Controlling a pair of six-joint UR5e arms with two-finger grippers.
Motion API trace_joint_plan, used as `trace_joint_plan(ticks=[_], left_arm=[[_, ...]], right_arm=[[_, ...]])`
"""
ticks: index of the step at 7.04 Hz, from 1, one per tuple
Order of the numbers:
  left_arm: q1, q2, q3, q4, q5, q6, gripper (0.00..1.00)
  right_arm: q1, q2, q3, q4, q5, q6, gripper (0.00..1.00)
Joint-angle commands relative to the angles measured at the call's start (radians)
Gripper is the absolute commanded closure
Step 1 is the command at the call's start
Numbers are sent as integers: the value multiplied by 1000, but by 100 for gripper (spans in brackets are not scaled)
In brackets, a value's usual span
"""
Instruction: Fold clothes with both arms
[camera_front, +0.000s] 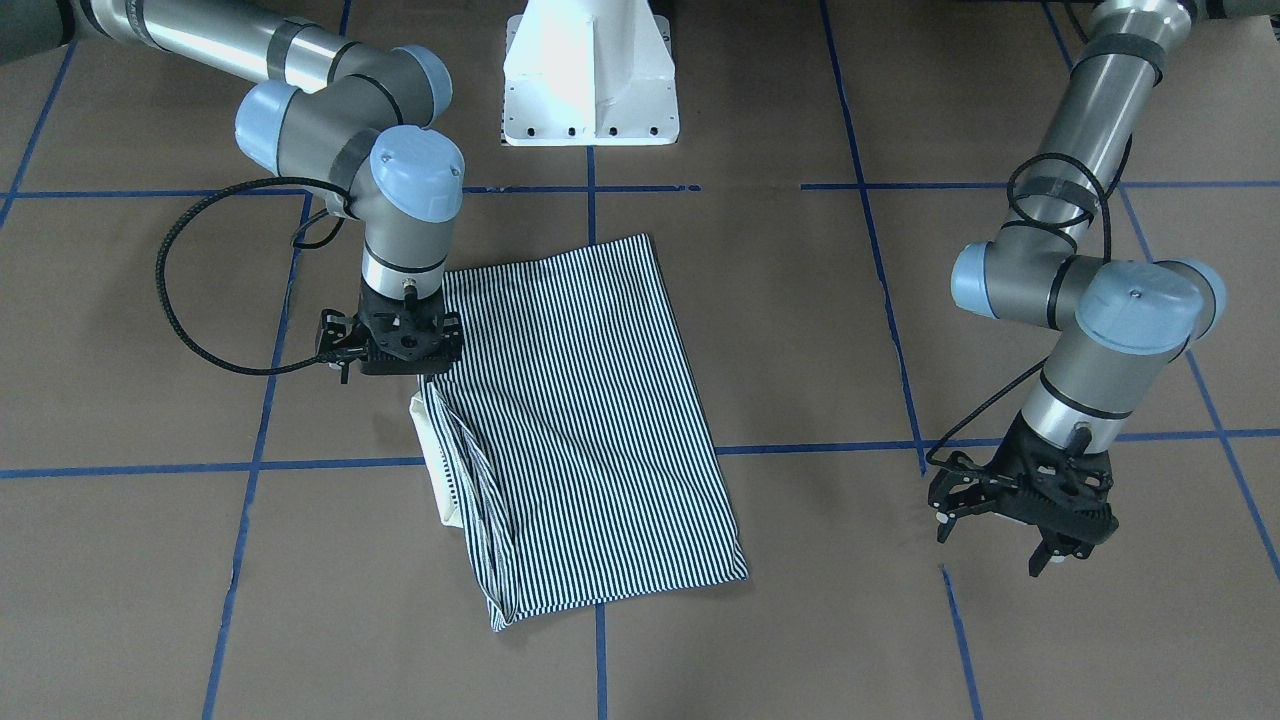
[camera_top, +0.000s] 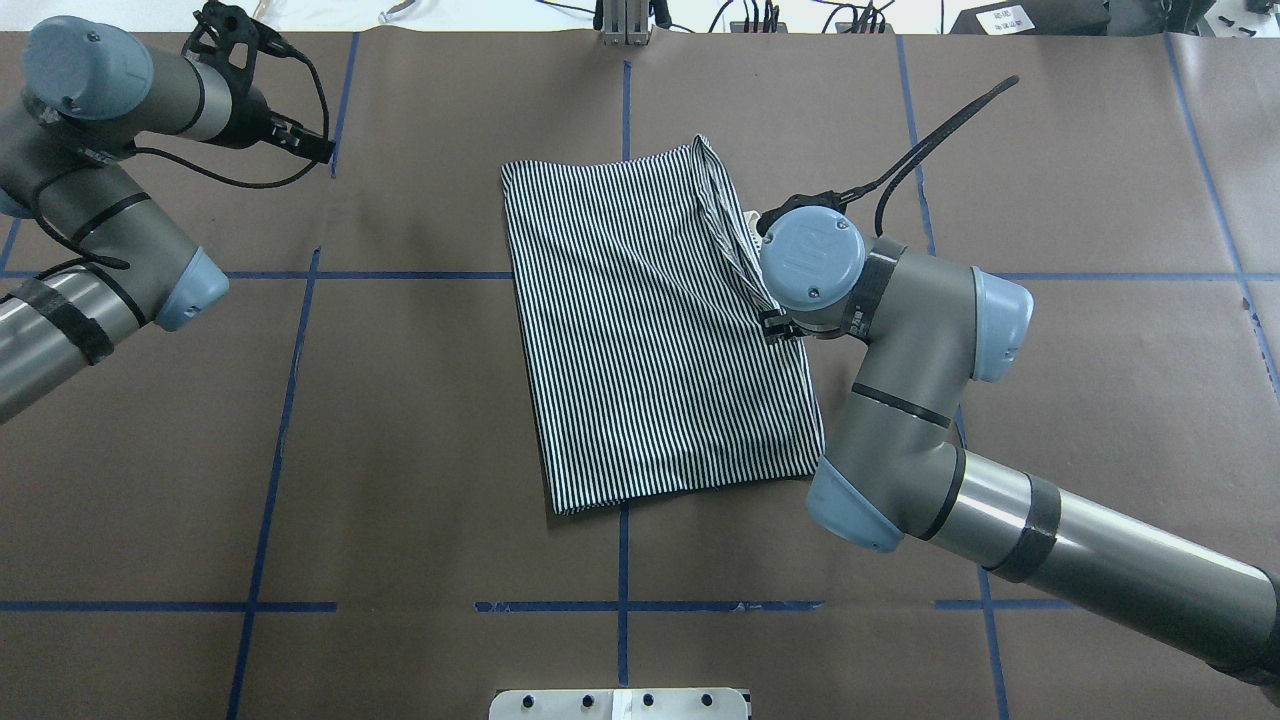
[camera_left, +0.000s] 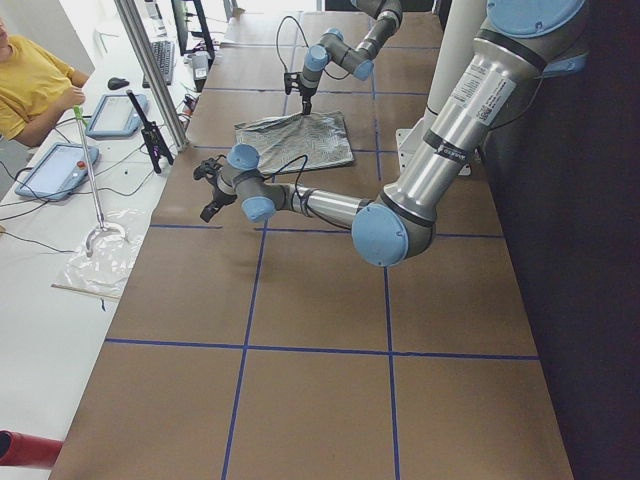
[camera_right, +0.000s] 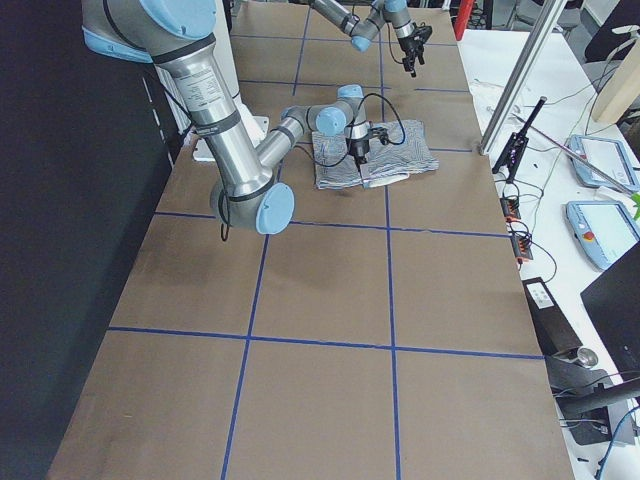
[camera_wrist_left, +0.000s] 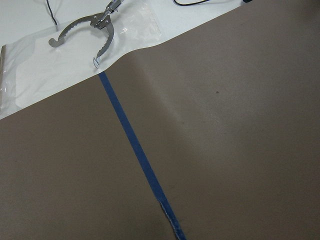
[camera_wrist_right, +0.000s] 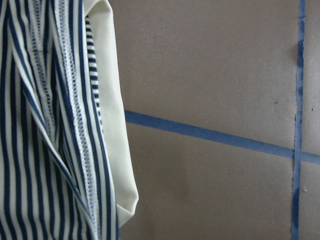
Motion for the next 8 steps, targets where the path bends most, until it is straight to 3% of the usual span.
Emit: trace_joint_plan(ticks=[1, 3, 4, 7, 8], left_arm=[[2, 0, -2, -1, 0, -4, 0], [2, 30, -101, 20, -26, -97, 0], [3, 61, -189, 24, -105, -234, 0], [252, 175, -584, 173, -68, -610, 0], [392, 214, -684, 179, 42, -805, 0]], right_arm=[[10, -5, 43, 41, 10, 10, 0], [14, -75, 148, 264, 97, 127, 0], [13, -139, 201, 381, 117, 227, 0], [13, -369, 262, 777, 113, 431, 0], [13, -382, 266, 790, 102, 523, 0]])
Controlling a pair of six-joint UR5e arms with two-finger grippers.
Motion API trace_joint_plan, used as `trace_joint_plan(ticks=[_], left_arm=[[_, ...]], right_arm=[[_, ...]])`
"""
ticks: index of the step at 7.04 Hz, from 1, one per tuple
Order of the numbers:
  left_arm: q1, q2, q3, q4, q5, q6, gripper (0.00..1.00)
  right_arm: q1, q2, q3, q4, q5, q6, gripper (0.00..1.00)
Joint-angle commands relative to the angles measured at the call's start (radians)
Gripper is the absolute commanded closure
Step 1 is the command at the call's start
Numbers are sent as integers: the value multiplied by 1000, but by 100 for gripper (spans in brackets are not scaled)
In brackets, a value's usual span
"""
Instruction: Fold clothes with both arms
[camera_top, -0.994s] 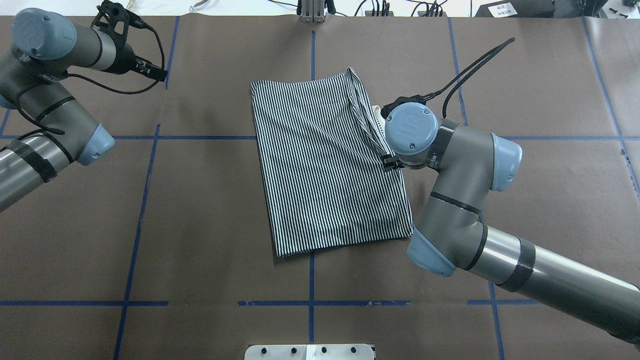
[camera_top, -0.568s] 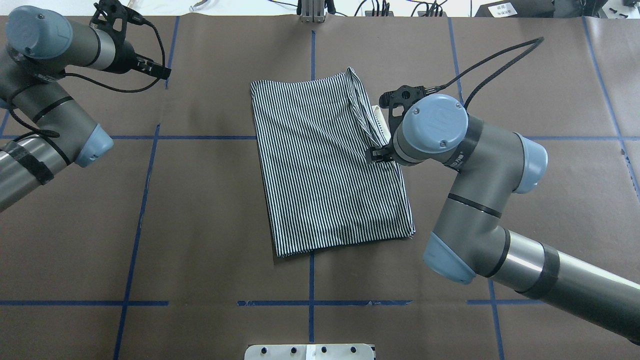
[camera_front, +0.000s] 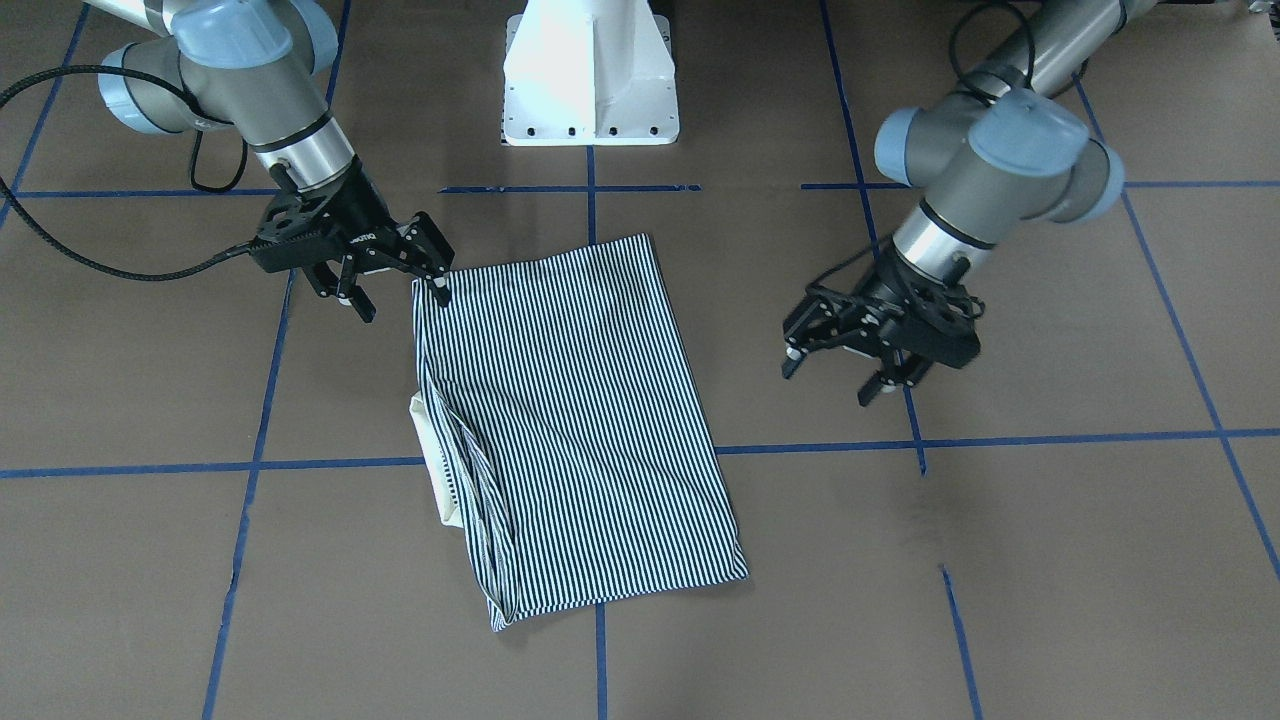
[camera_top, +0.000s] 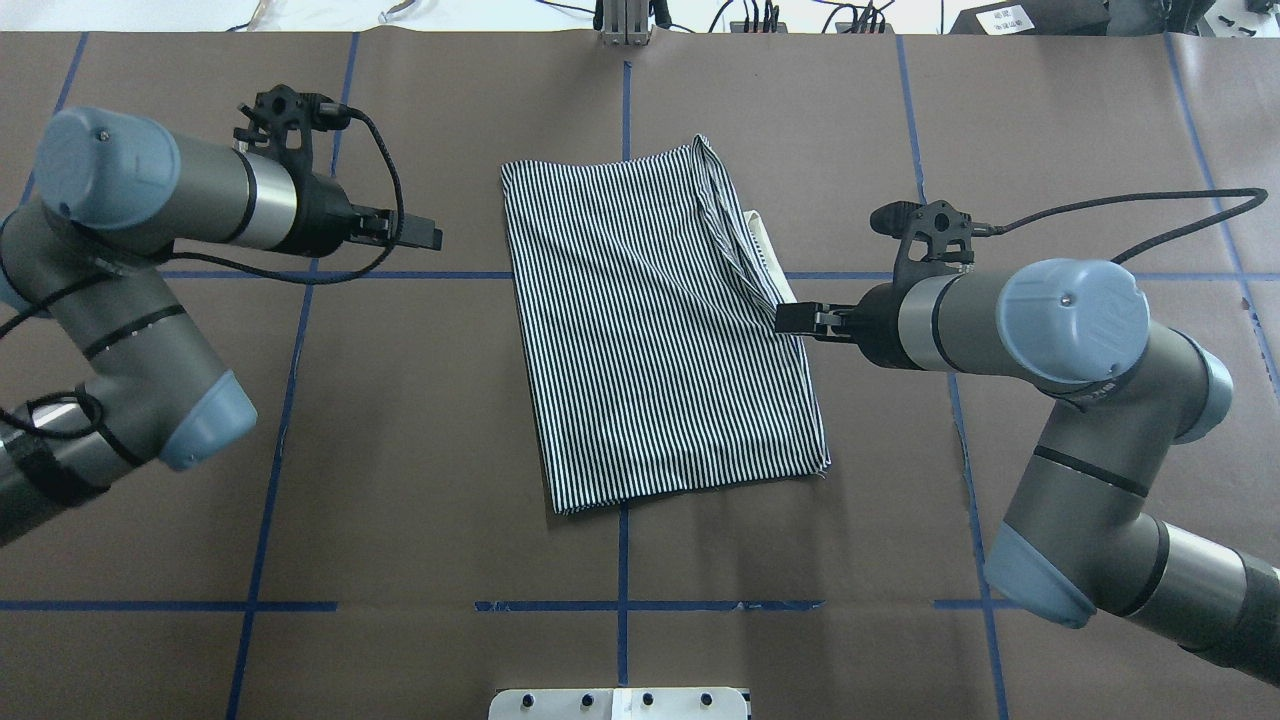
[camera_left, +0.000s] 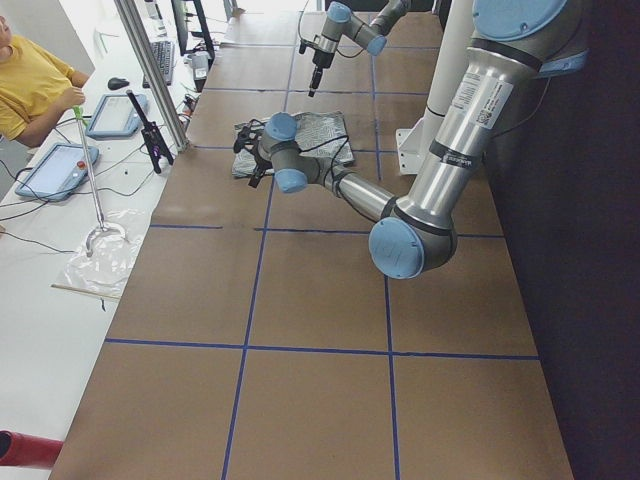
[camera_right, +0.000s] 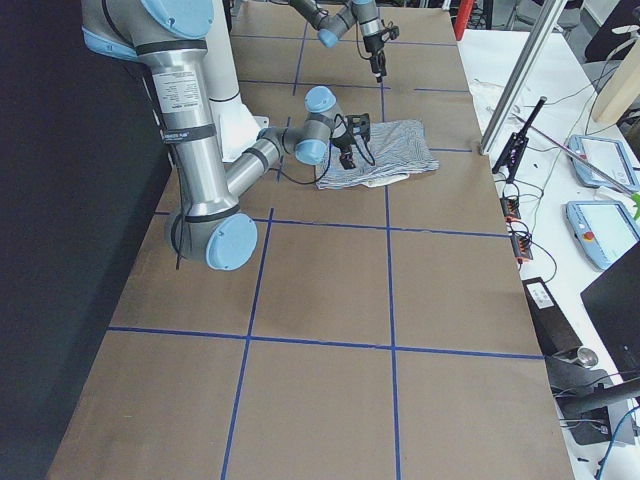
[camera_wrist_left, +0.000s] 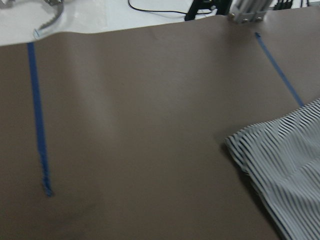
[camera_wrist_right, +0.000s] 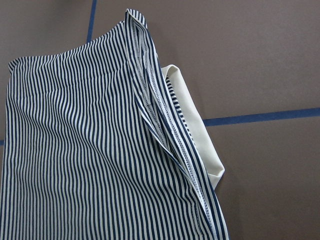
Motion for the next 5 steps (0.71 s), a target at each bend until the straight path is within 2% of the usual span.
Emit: trace_joint_plan(ticks=[1, 2, 3, 4, 5], left_arm=[[295, 47, -166, 27, 244, -435, 0], [390, 45, -177, 29, 348, -584, 12], [455, 50, -167, 31, 407, -693, 31], [512, 41, -141, 32, 467, -757, 37], [532, 29, -106, 31, 475, -802, 40]], right_arm=[[0, -41, 7, 61, -25, 137, 0], [0, -39, 7, 61, -34, 148, 0], [0, -39, 6, 61, -34, 148, 0], [0, -38, 6, 61, -37, 148, 0], [0, -38, 6, 61, -41, 148, 0]])
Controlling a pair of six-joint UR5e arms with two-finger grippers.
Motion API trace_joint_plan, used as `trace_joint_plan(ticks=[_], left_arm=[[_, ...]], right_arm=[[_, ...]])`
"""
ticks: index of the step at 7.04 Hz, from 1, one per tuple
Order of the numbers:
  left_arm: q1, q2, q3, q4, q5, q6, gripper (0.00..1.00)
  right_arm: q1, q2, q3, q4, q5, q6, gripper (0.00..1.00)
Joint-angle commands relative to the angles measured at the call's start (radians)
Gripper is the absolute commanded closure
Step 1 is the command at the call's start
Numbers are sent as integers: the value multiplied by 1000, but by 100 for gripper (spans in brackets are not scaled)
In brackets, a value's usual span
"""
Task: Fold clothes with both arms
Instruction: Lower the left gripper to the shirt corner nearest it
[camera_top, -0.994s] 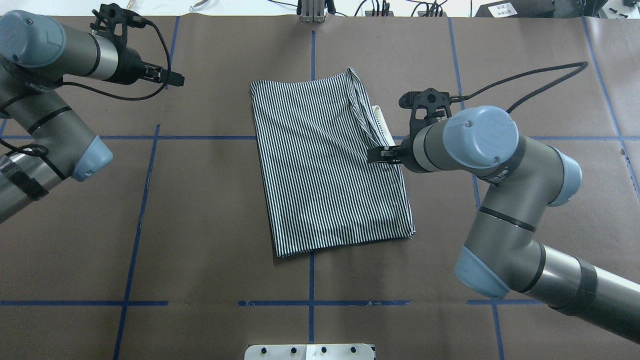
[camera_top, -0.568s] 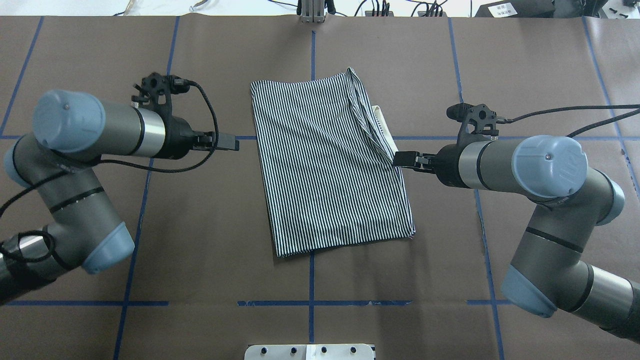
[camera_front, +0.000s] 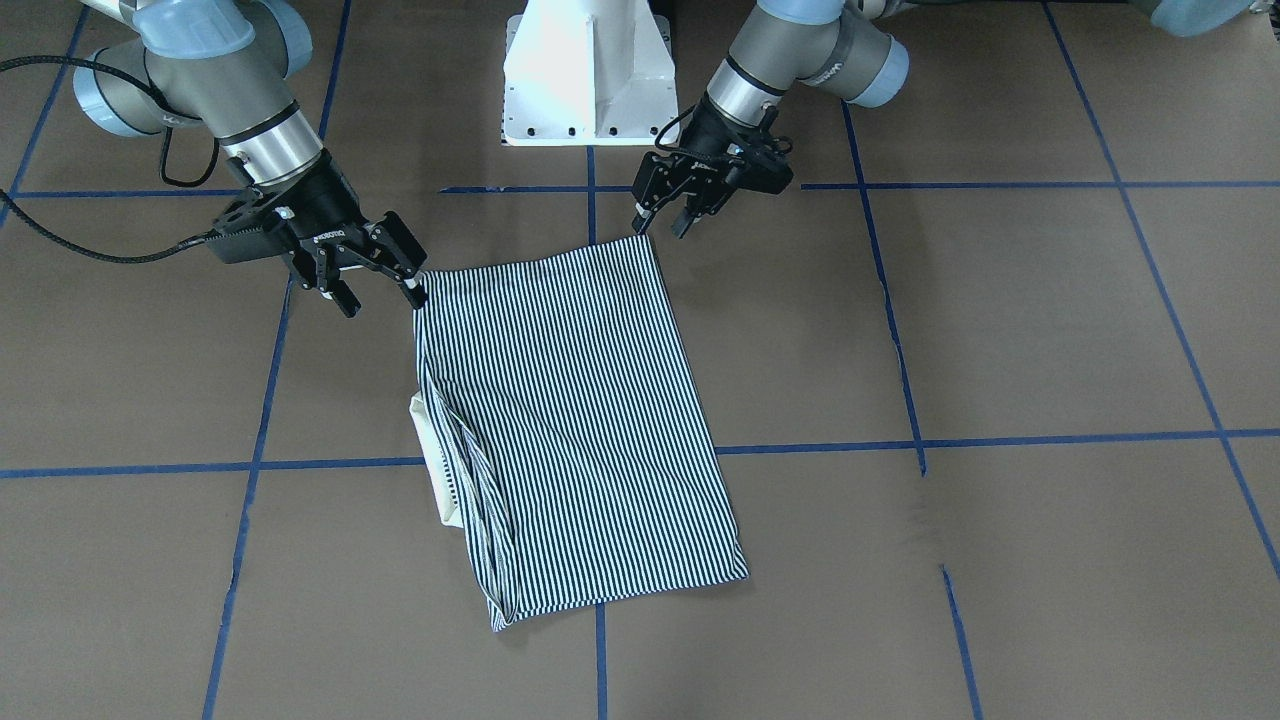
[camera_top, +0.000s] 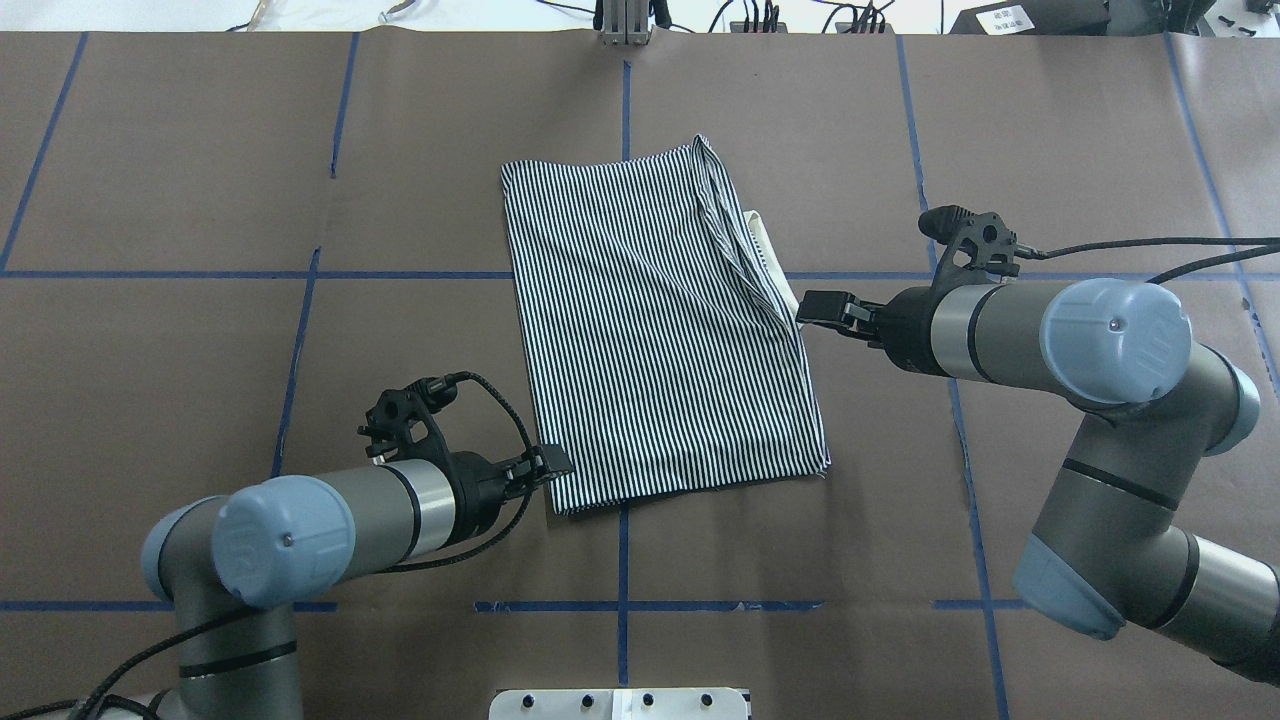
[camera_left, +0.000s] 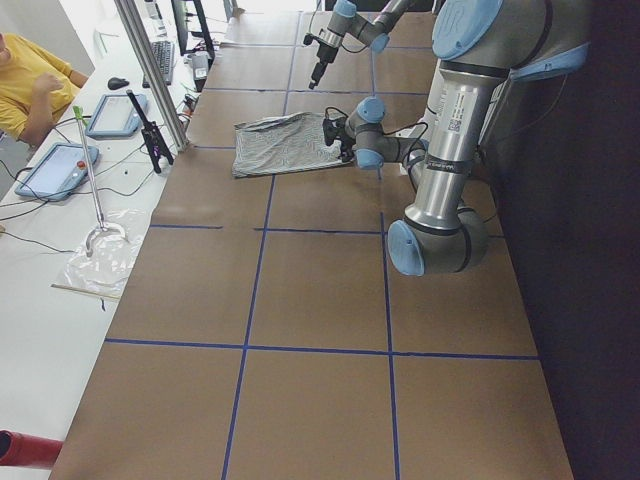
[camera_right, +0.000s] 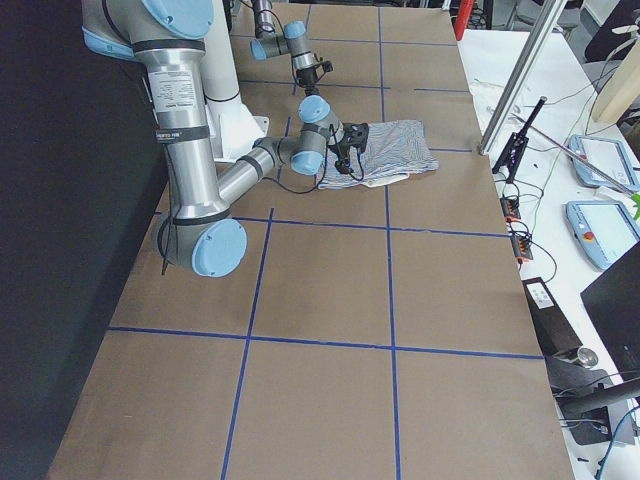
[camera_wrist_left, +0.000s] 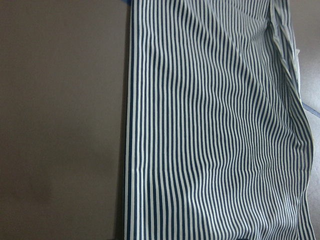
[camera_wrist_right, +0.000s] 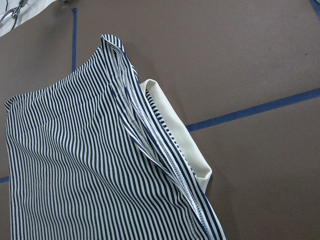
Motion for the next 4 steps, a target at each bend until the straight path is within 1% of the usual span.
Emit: trace_joint_plan(ticks=[1, 4], left_arm=[[43, -34, 63, 0, 34, -80, 40], [54, -37, 68, 0, 35, -91, 41]], right_arm=[[0, 1, -2, 0, -5, 1, 0], [0, -1, -2, 0, -5, 1, 0]])
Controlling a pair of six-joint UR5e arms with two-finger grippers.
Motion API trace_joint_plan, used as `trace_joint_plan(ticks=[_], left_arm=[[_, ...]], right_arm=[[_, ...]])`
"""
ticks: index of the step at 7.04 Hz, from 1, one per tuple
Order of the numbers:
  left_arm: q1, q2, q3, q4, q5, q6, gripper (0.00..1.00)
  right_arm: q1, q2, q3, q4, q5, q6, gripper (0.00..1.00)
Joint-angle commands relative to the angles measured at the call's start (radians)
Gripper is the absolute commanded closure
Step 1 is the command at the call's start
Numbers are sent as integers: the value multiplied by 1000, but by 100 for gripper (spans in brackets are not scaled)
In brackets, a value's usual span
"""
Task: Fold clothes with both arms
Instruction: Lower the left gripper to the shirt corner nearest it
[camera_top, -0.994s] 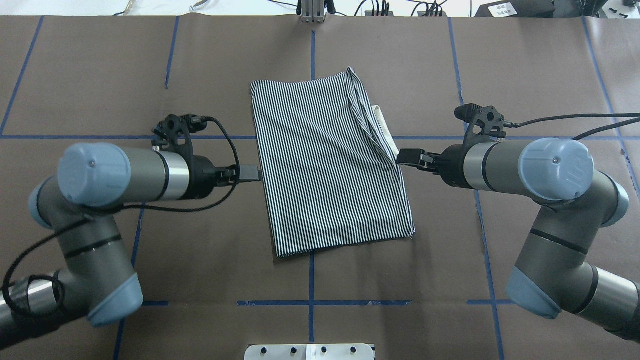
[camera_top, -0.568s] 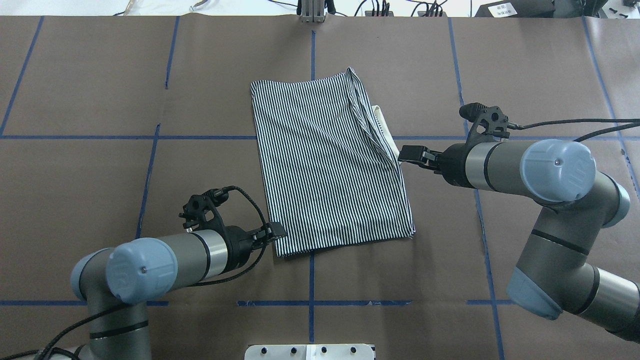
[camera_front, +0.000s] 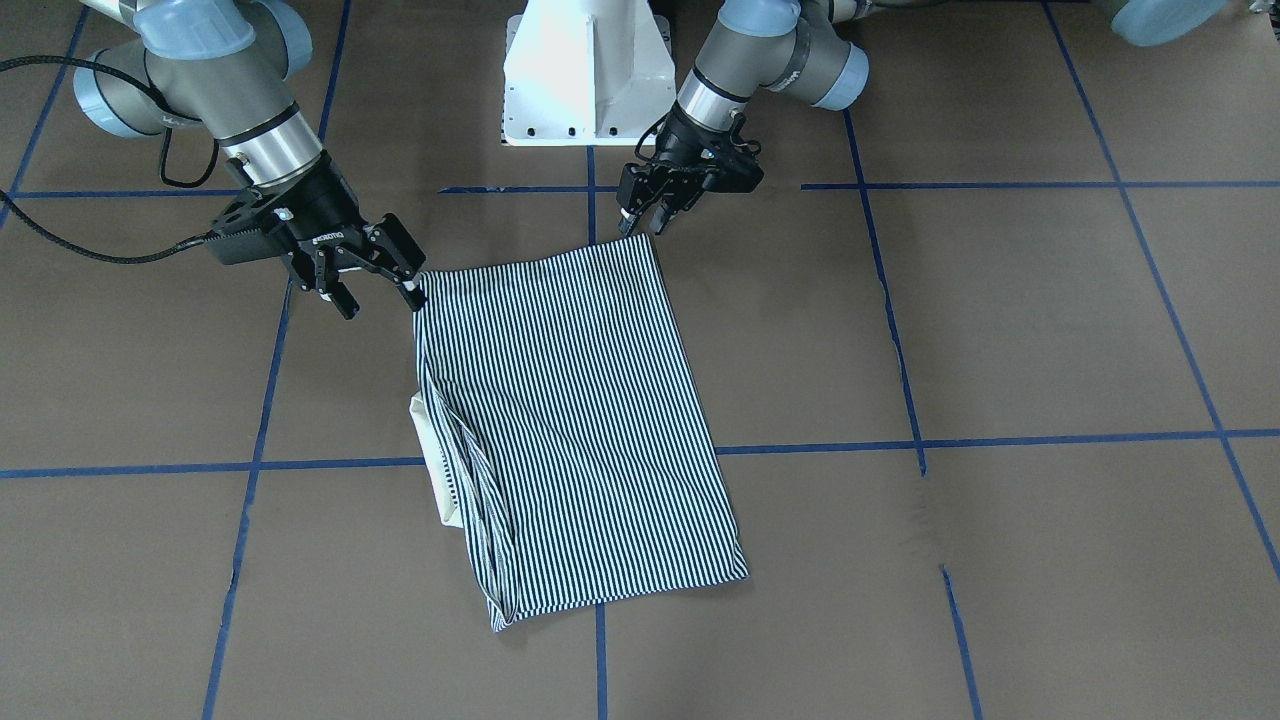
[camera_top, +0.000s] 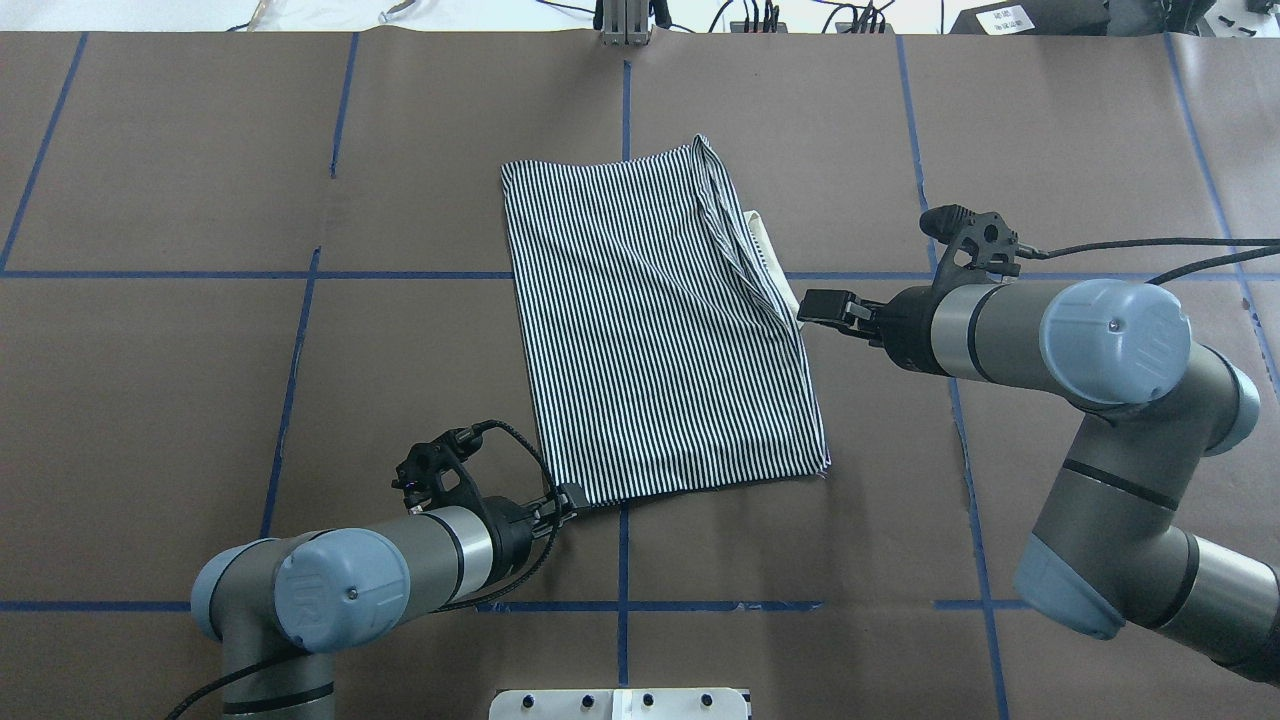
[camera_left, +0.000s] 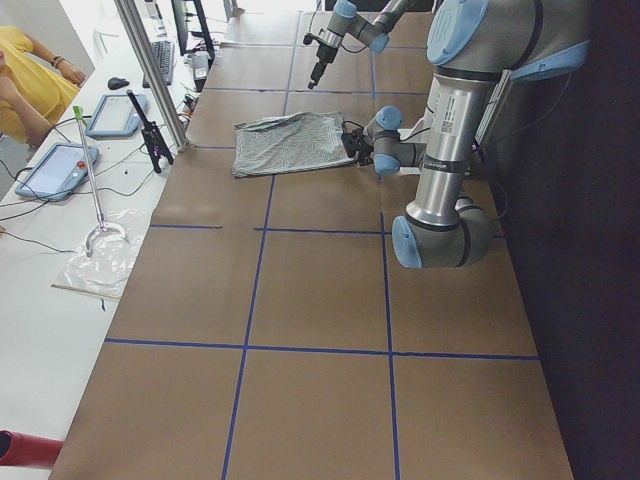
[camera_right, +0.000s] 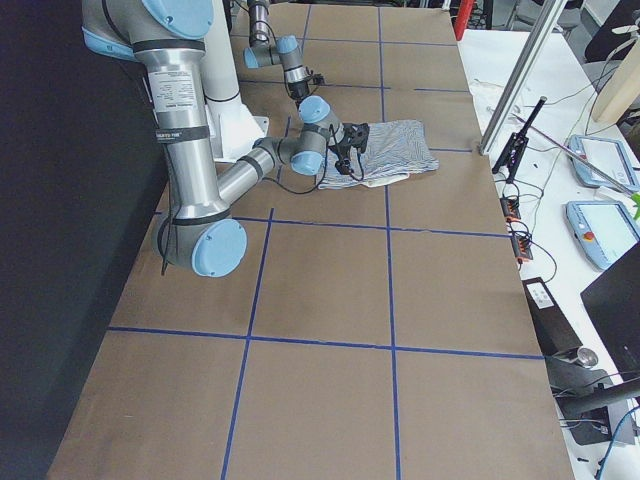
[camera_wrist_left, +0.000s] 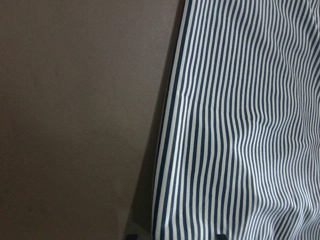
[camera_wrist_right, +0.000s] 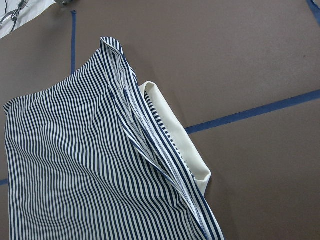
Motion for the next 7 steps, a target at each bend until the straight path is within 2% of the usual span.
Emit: trace_joint_plan(ticks=[1, 3, 7], left_arm=[[-3, -7, 1, 0, 1, -3, 43], [-12, -7, 1, 2, 36, 1, 43], [-21, -16, 30, 2, 39, 12, 43]], right_arm=[[0, 0, 0, 0, -2, 0, 0], [0, 0, 0, 0, -5, 0, 0], [0, 1, -2, 0, -5, 0, 0]])
